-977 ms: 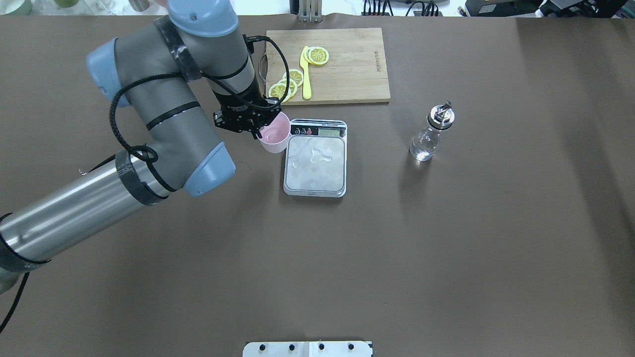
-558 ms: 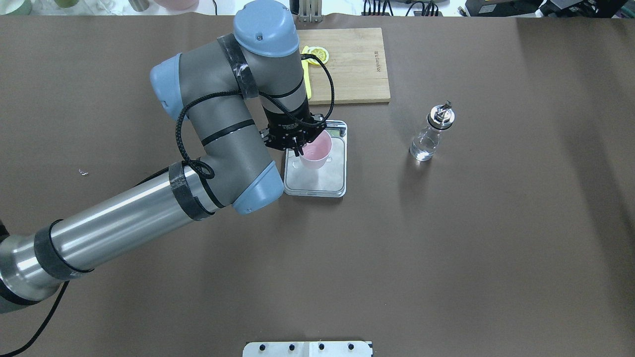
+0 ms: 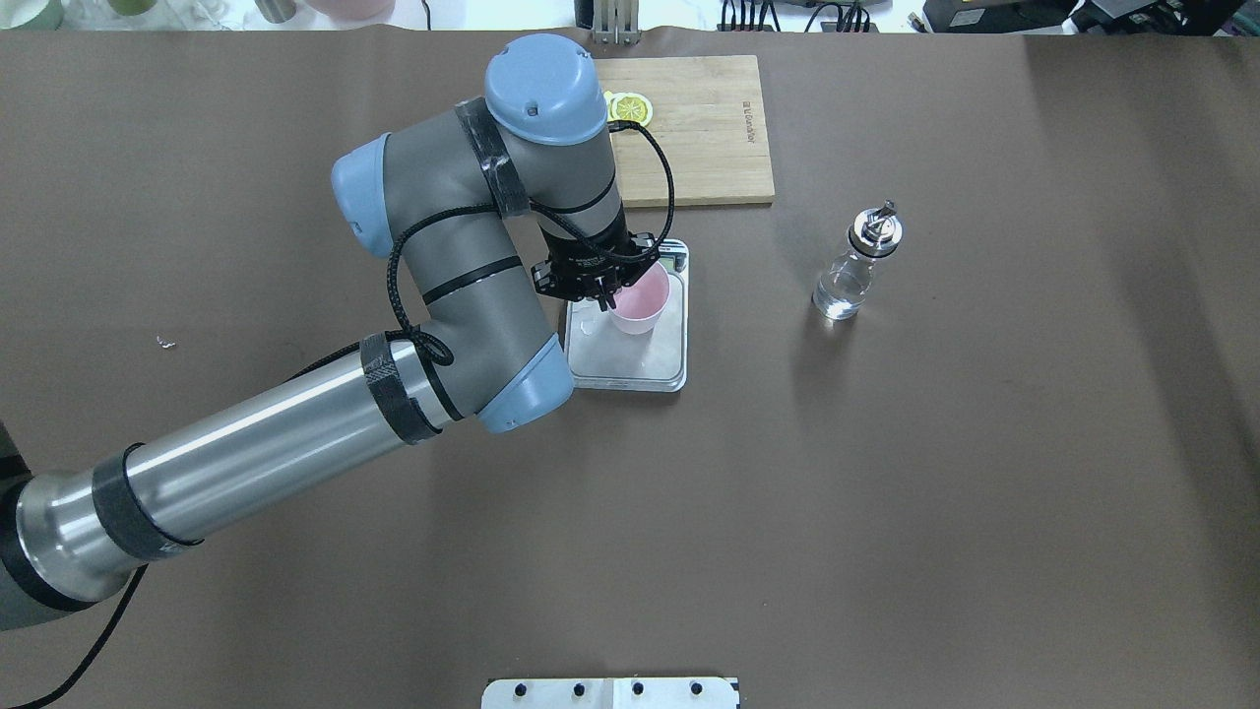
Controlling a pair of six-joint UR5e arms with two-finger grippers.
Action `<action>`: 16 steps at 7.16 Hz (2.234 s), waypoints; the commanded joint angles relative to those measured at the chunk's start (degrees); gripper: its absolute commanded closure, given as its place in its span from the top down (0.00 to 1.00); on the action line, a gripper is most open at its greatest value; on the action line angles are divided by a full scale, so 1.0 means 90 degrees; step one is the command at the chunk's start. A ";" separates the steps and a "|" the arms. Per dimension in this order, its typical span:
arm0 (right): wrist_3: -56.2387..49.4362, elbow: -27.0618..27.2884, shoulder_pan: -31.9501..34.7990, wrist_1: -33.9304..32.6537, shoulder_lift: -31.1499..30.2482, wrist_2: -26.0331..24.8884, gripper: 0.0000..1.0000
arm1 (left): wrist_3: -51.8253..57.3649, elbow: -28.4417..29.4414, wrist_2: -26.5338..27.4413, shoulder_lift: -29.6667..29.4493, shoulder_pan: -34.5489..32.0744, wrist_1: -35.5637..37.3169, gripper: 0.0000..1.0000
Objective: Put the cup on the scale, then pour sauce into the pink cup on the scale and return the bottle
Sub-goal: 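Release the pink cup on the scale and lift the left gripper away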
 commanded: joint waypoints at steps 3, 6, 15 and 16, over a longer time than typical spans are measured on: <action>0.0000 -0.0068 -0.0029 -0.0007 0.0019 0.0010 1.00 | 0.0220 -0.0027 0.0044 0.0095 -0.0018 -0.0302 1.00; 0.0000 0.0058 -0.0039 0.0041 0.0010 0.0020 1.00 | 0.0801 -0.1377 -0.0005 0.1065 -0.0290 -0.0001 0.99; 0.1521 0.1402 -0.0664 0.4218 -0.0809 0.0752 1.00 | 0.4759 -0.2821 -0.1175 0.3219 -0.2565 0.0938 0.99; 0.2587 0.1223 -0.0935 0.4869 -0.0772 0.0646 1.00 | 0.4800 -0.2810 -0.1177 0.3297 -0.2615 0.0929 0.99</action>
